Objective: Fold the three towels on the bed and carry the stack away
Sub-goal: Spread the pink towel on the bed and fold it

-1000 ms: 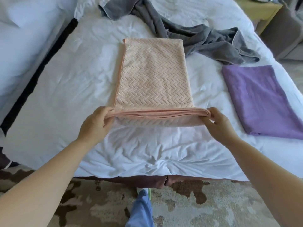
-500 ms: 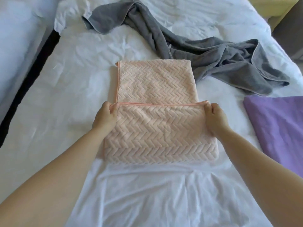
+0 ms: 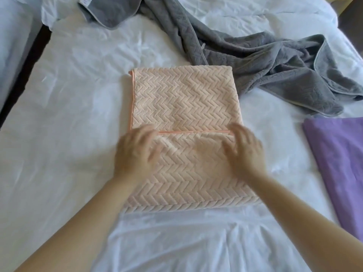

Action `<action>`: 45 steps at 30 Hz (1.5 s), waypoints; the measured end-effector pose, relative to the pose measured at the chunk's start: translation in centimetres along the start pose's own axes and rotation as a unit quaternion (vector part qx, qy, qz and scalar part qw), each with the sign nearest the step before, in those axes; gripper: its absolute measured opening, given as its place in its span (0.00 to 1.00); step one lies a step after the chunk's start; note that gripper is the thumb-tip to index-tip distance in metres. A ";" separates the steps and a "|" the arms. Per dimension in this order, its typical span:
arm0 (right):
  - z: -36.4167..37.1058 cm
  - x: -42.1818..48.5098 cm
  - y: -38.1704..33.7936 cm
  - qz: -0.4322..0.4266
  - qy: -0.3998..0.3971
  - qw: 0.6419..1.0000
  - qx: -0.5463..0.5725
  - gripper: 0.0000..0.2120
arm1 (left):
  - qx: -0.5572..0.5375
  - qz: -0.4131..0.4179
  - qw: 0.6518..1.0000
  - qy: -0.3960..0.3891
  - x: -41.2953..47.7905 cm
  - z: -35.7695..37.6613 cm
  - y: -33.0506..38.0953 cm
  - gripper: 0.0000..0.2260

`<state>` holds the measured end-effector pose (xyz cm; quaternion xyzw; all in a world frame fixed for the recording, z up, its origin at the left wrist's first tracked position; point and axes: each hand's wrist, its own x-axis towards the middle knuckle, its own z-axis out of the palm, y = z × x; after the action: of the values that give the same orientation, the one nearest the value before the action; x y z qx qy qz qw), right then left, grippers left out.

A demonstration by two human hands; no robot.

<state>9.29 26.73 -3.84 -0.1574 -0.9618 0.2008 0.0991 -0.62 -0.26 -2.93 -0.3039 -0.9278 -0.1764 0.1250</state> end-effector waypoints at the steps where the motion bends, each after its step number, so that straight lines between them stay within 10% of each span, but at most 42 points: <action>1: 0.5 -1.1 -1.4 -0.051 -0.050 0.997 -0.026 0.26 | 0.000 0.041 0.997 -0.070 -0.5 0.4 1.2 0.21; 5: 3.0 -3.2 -1.6 -0.071 -0.187 0.975 -0.101 0.33 | 0.093 -0.020 0.958 -0.272 -2.9 3.4 2.1 0.30; 13: -0.6 -4.5 5.5 0.025 -0.191 0.976 -0.099 0.36 | 0.113 -0.037 0.971 -0.208 -5.1 0.9 -0.5 0.36; 22: -2.0 -9.5 6.0 -0.157 -0.209 0.962 -0.084 0.51 | 0.089 0.073 0.974 -0.196 -12.2 -1.7 -0.7 0.38; 29: -3.1 -9.1 5.2 -0.160 -0.157 0.971 -0.090 0.34 | 0.028 0.012 0.983 -0.183 -11.4 -2.6 -0.2 0.34; 36: -9.2 -11.2 2.5 -0.098 -0.269 0.956 -0.065 0.30 | -0.008 -0.105 0.971 -0.214 -13.1 -9.1 1.9 0.30; 45: -18.9 -13.9 1.4 0.012 -0.366 0.928 0.073 0.04 | -0.304 -0.251 0.882 -0.259 -14.0 -18.7 4.9 0.22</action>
<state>27.37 29.94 10.77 -0.0766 -0.9121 0.3150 -0.2511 15.66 -11.37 10.51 -0.1192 -0.8733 -0.3902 -0.2661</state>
